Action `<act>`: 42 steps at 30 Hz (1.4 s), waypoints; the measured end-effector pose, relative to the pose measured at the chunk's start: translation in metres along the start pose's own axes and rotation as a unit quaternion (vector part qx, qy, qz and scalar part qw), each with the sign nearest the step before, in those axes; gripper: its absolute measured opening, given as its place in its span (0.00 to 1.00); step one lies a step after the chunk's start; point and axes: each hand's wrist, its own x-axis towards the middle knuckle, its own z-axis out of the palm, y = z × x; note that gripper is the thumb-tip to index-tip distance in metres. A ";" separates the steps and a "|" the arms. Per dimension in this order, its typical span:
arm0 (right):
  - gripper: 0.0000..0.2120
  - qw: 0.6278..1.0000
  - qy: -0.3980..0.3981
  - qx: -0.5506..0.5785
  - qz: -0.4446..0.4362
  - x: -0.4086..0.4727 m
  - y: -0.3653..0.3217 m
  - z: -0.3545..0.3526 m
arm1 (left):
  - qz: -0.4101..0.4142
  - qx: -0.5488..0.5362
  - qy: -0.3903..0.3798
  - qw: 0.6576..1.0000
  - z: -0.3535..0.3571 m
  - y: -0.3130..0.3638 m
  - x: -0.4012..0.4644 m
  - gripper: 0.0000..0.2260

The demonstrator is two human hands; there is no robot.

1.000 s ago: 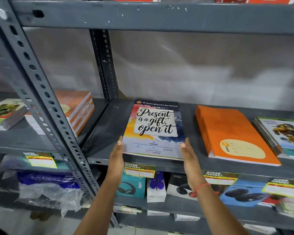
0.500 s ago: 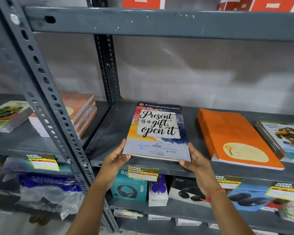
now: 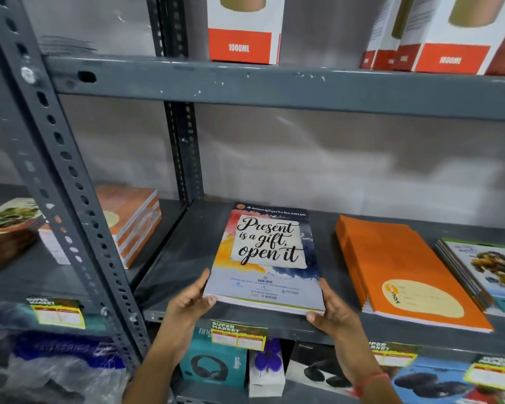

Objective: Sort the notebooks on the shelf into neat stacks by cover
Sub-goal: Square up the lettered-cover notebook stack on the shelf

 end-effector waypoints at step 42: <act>0.29 0.996 0.085 -0.012 -0.025 -0.005 -0.014 0.022 | 0.014 0.010 0.091 0.996 0.019 0.006 -0.002 0.21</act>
